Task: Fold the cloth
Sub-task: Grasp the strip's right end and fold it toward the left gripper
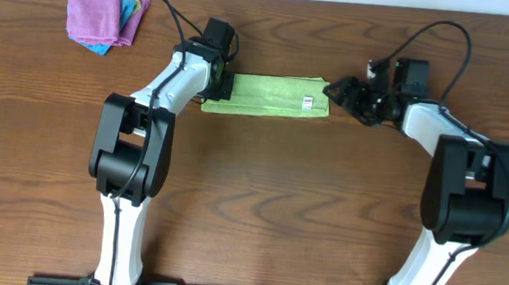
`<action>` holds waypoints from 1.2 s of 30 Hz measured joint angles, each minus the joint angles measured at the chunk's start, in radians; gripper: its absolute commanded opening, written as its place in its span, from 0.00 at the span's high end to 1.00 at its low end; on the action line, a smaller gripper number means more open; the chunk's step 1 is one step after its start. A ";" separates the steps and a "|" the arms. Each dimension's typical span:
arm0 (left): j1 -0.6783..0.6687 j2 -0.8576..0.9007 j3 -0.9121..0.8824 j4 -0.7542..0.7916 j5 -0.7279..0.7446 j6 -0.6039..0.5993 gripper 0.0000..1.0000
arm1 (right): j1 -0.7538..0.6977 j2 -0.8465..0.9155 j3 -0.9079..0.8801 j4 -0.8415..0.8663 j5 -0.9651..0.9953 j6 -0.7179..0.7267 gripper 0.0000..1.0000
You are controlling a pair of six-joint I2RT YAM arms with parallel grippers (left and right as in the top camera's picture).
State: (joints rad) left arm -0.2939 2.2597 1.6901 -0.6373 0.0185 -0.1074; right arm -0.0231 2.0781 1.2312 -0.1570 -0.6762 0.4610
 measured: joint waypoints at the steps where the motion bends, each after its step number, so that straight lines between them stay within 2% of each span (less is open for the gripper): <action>1: 0.000 0.000 0.000 0.000 0.000 0.000 0.94 | 0.014 0.006 0.004 0.008 -0.006 0.005 0.12; 5: 0.000 0.000 0.000 0.000 0.000 0.000 0.94 | 0.106 0.036 0.025 0.050 -0.024 0.015 0.13; 7: 0.000 0.000 0.000 0.000 0.000 0.000 0.94 | 0.129 0.044 0.034 0.053 -0.022 0.023 0.21; 10: 0.000 0.000 0.000 -0.003 0.000 0.000 0.94 | 0.134 0.056 0.043 0.047 -0.018 0.036 0.44; 12: 0.000 0.000 0.000 -0.005 0.000 0.000 0.94 | 0.129 0.067 0.050 0.039 -0.012 0.048 0.53; 14: 0.000 0.000 0.000 -0.006 0.000 0.000 0.94 | 0.124 0.076 0.063 0.023 -0.007 0.055 0.71; 15: 0.000 0.000 0.000 -0.007 0.000 0.000 0.94 | 0.122 0.081 0.080 -0.012 0.013 0.059 0.88; 16: 0.000 0.000 0.000 -0.007 0.000 0.000 0.94 | 0.119 0.091 0.098 -0.040 0.023 0.059 0.99; 23: -0.002 0.000 0.001 -0.020 0.005 -0.036 0.94 | 0.128 0.108 0.295 -0.316 0.066 0.024 0.99; 28: 0.000 -0.001 0.002 -0.025 0.027 -0.080 0.94 | 0.190 0.105 0.458 -0.518 0.182 -0.052 0.99; 36: -0.002 -0.001 0.001 -0.010 0.087 -0.123 0.94 | 0.324 0.097 0.523 -0.551 0.248 -0.099 0.99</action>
State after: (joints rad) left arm -0.2958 2.2589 1.6909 -0.6476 0.1051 -0.2302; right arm 0.3012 2.1754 1.7542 -0.7082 -0.4282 0.3622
